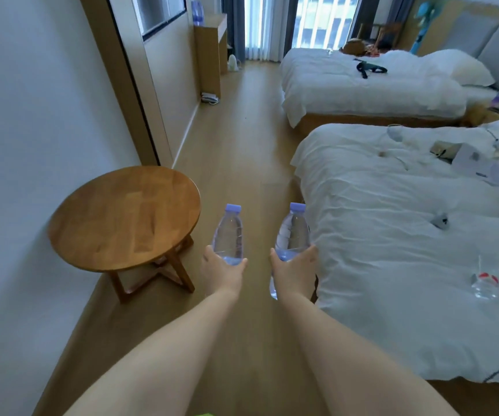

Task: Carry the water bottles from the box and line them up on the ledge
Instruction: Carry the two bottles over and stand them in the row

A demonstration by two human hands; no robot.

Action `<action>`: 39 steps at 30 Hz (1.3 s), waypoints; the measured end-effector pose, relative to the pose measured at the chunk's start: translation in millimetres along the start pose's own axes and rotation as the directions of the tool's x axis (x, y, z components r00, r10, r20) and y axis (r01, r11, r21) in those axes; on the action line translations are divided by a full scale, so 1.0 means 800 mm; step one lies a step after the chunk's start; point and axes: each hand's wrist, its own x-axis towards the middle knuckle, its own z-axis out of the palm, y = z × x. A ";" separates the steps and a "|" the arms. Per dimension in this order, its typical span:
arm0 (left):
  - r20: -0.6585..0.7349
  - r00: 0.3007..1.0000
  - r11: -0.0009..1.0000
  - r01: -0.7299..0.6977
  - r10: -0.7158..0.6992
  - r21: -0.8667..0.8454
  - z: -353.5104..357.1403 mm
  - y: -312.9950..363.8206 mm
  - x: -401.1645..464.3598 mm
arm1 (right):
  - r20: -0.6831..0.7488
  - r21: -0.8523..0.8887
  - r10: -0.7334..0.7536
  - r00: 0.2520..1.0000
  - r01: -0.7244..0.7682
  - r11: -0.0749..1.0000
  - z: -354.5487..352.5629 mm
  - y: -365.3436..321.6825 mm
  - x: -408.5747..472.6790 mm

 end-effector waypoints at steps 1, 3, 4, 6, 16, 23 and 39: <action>-0.018 1.000 1.000 0.001 -0.001 -0.003 0.006 0.014 0.014 | 0.011 0.011 -0.021 1.000 0.021 1.000 0.003 -0.012 0.017; -0.049 0.999 1.000 0.016 -0.017 -0.019 0.018 0.044 0.045 | 0.014 0.021 -0.068 0.998 0.068 0.997 0.010 -0.035 0.053; -0.056 0.998 0.999 0.022 -0.023 -0.027 0.024 0.058 0.062 | 0.010 0.018 -0.085 0.996 0.085 0.996 0.014 -0.046 0.070; -0.059 0.998 1.000 0.010 -0.012 -0.029 0.037 0.082 0.098 | 0.017 0.012 -0.102 0.995 0.101 0.995 0.027 -0.065 0.104; -0.054 0.999 1.000 0.003 -0.004 -0.018 0.118 0.187 0.353 | -0.001 0.000 -0.144 0.990 0.144 0.990 0.164 -0.189 0.321; -0.058 0.998 1.000 -0.019 0.018 -0.024 0.152 0.282 0.523 | -0.035 -0.018 -0.152 0.988 0.152 0.988 0.247 -0.290 0.462; -0.108 0.994 0.993 0.003 -0.015 -0.115 0.350 0.480 0.882 | 0.053 -0.035 -0.234 0.971 0.236 0.971 0.403 -0.470 0.886</action>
